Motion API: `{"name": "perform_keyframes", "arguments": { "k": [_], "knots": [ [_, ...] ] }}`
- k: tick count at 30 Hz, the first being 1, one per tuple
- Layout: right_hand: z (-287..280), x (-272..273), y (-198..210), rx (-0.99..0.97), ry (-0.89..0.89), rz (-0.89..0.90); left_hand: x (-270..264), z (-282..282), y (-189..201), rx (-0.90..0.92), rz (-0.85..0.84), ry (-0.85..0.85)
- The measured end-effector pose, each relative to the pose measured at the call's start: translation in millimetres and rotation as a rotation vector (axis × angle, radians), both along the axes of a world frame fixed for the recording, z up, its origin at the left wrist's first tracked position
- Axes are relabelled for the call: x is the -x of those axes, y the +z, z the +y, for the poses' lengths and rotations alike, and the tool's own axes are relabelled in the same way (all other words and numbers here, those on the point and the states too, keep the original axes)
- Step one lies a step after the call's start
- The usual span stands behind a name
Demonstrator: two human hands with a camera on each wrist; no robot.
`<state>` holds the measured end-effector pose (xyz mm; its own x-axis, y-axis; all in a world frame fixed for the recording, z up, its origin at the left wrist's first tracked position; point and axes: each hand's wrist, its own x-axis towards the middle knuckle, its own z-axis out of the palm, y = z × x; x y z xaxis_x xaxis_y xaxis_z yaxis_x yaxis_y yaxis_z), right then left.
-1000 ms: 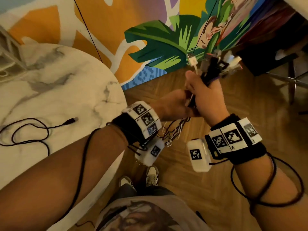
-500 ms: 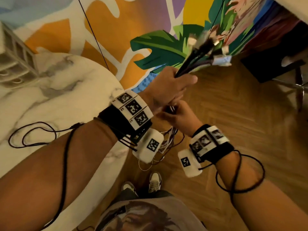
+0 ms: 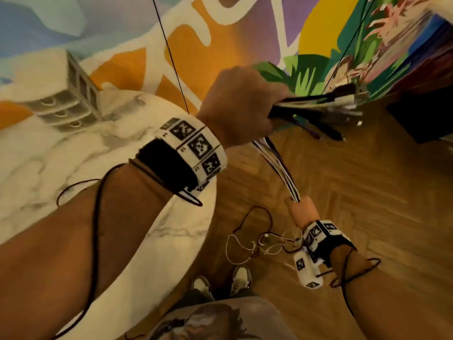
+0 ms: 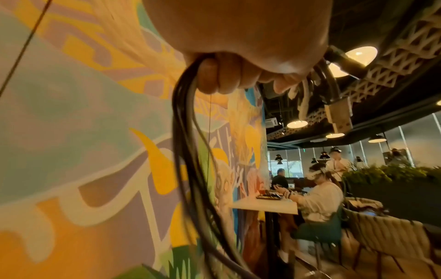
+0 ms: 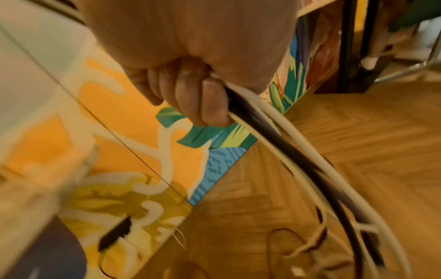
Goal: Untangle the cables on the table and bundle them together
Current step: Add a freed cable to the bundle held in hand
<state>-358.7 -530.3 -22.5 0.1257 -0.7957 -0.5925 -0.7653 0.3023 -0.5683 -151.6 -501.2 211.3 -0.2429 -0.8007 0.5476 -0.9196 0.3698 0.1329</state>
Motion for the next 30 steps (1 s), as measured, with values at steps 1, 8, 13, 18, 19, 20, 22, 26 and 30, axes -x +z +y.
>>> {"name": "perform_keyframes", "arguments": {
  "k": [1, 8, 13, 18, 19, 20, 22, 26, 30],
  "knots": [
    [0, -7, 8, 0.004, -0.046, -0.074, 3, 0, -15, -0.023, 0.009, 0.005],
    [-6, -31, 73, 0.120, -0.060, -0.536, 35, 3, -88, -0.513, 0.349, 0.268],
    [-3, -47, 119, 0.229, 0.174, -0.702, 46, -12, -74, -0.725, 0.759, 0.215],
    [8, -41, 86, 0.197, 0.117, -0.655, 42, -19, -40, -0.479, 0.811, 0.152],
    [12, -36, 70, 0.163, 0.086, -0.596, 36, -22, -33, -0.420, 0.818, 0.155],
    [13, -33, 54, 0.128, 0.045, -0.529, 29, -24, -25, -0.373, 0.806, 0.159],
    [9, -27, 25, 0.058, -0.049, -0.370, 19, -26, -15, -0.318, 0.781, 0.148],
    [0, -19, -11, -0.021, 0.028, -0.185, 7, -27, -7, -0.214, 0.781, 0.188],
    [3, -14, -29, -0.079, 0.124, -0.041, -8, -29, 6, -0.177, 0.724, 0.185]
  ]
}}
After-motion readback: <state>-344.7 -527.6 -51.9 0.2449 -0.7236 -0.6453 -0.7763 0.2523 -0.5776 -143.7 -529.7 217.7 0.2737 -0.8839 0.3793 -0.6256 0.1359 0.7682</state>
